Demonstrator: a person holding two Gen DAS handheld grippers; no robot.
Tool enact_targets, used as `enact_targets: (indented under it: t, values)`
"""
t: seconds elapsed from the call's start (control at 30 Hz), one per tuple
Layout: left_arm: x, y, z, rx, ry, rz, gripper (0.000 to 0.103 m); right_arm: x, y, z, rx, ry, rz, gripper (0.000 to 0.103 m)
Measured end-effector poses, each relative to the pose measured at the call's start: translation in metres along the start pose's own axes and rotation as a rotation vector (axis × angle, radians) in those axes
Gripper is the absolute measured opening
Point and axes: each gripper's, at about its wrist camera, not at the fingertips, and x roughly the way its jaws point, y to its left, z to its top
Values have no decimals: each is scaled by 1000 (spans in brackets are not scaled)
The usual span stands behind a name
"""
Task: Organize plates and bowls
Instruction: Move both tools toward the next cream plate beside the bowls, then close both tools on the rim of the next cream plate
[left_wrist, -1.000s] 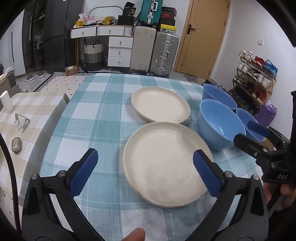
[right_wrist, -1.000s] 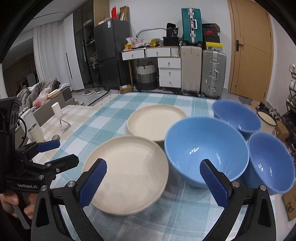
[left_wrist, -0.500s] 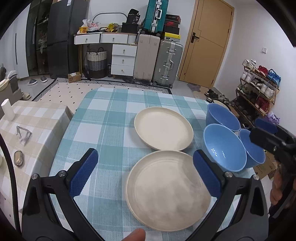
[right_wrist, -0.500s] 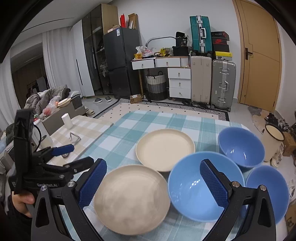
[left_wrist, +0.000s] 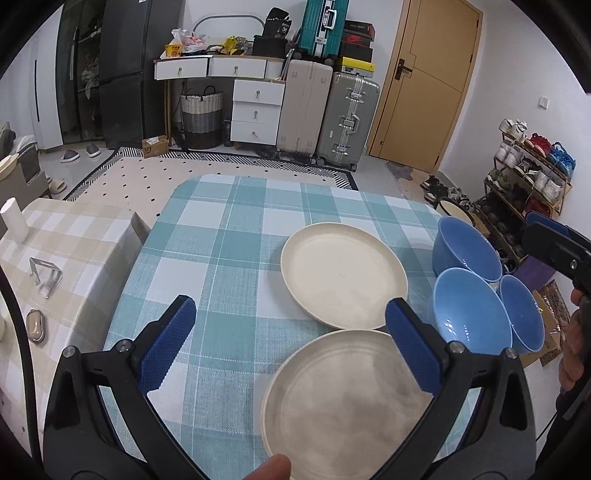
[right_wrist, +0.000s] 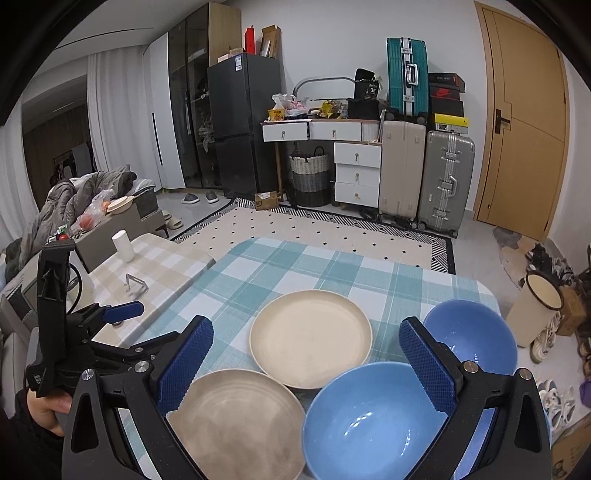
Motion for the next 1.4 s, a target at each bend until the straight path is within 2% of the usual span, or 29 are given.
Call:
enact_targets:
  t: [0.3, 1.0, 1.27, 1.4]
  values:
    - [40, 2, 11, -11, 64, -3, 102, 44, -20, 11, 38, 74, -10, 103]
    - [113, 9, 38, -25, 137, 15, 102, 119, -46, 26, 29, 228, -65, 103]
    - [145, 7, 34, -27, 191, 11, 102, 170, -68, 18, 82, 387, -53, 102]
    - [162, 8, 29, -33, 225, 12, 102, 189, -76, 11, 84, 428, -60, 102]
